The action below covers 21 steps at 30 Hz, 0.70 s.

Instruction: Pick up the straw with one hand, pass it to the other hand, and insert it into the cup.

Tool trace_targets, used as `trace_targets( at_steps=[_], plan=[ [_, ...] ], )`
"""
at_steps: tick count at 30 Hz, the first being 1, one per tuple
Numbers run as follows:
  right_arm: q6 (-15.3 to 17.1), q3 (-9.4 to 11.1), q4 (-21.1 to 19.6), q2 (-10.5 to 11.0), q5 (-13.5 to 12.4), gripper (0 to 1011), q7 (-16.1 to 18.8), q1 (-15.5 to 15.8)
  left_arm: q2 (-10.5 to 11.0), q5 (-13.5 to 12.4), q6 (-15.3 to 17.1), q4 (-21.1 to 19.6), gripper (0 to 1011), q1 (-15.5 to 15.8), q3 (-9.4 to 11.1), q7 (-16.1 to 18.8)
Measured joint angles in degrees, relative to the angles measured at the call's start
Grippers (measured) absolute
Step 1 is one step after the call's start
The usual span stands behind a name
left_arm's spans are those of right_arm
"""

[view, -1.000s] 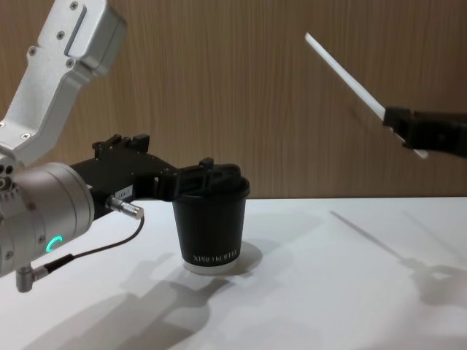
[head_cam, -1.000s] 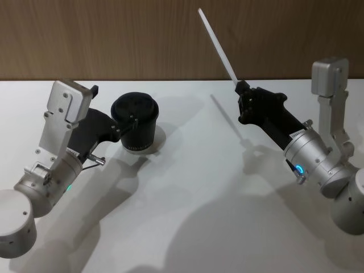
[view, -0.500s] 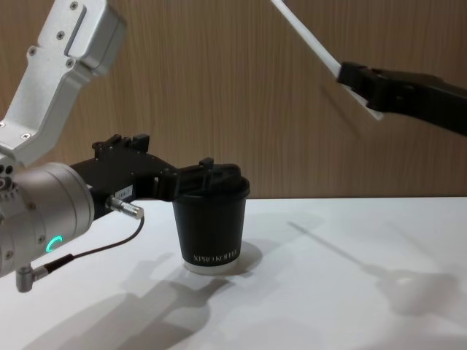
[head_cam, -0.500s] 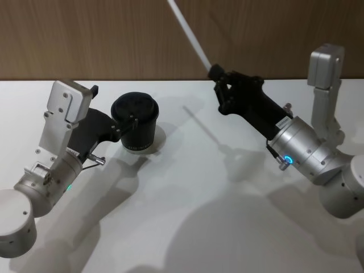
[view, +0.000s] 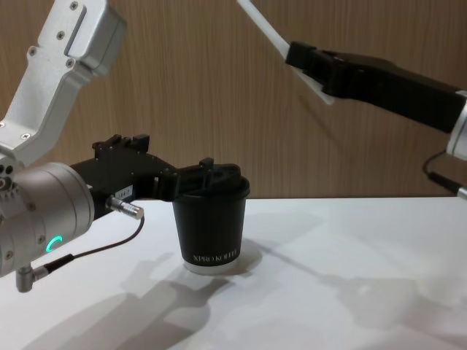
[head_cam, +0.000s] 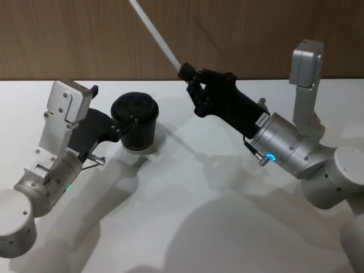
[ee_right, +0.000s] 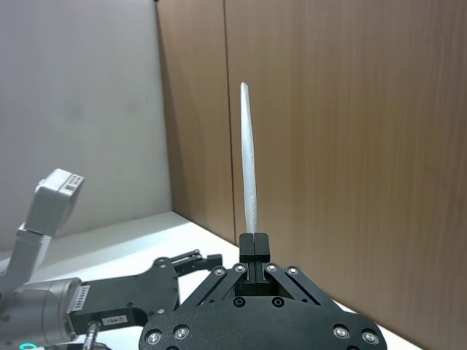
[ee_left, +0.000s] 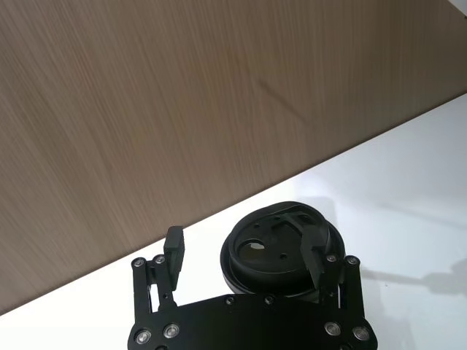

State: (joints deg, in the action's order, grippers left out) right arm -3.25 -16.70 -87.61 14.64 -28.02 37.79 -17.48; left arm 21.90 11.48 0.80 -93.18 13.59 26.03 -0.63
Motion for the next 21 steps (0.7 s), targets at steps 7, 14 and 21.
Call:
trace_targets(
  at_steps=[7, 14, 21],
  plan=[
    [-0.43, -0.94, 0.56, -0.18, -0.66, 0, 1.49, -0.78, -0.01, 0.05, -0.03, -0.15, 1003, -0.15, -0.22, -0.07],
    [-0.67, -1.47, 0.96, -0.3, -1.06, 0, 2.37, -1.23, 0.1, 2.03, -0.79, -1.28, 1002, -1.06, -1.57, -1.32],
    [-0.78, -1.75, 1.16, -0.35, -1.24, 0, 2.84, -1.47, 0.74, 6.39, -1.76, -3.39, 1003, -2.55, -3.78, -4.37]
  ],
)
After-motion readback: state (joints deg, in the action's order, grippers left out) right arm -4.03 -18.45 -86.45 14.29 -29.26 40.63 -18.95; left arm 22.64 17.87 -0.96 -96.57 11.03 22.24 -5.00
